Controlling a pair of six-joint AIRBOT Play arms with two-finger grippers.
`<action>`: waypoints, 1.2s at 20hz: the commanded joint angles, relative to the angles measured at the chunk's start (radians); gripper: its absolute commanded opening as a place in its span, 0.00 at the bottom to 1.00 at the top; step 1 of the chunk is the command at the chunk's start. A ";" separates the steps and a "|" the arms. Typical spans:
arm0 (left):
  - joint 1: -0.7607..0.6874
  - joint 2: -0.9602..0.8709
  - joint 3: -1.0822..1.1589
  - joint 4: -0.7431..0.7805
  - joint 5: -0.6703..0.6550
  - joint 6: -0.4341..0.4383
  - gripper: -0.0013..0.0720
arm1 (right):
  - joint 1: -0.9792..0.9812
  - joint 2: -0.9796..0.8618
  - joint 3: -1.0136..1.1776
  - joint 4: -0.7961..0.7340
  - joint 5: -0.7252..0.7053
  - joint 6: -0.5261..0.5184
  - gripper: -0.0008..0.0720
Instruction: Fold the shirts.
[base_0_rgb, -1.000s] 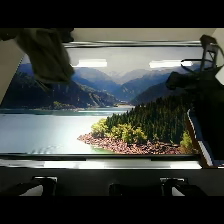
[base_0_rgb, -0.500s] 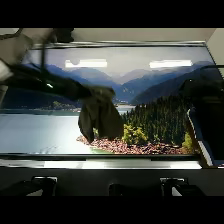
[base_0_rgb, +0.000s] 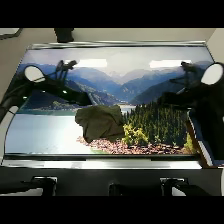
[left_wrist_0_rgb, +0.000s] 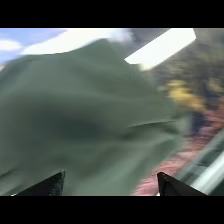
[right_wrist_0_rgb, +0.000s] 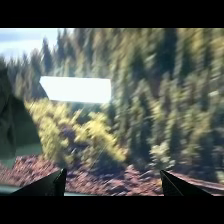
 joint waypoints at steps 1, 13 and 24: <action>0.174 0.034 -0.047 0.126 -0.125 -0.035 0.99 | 0.001 -0.106 -0.137 0.253 0.004 -0.058 0.95; 0.217 -0.061 -0.575 -0.238 0.395 -0.061 0.96 | 0.066 -0.119 -0.429 0.340 -0.222 -0.077 0.98; 0.175 -0.093 -0.575 -0.331 0.534 -0.059 0.07 | 0.259 -0.233 -0.520 0.614 -0.528 -0.070 0.95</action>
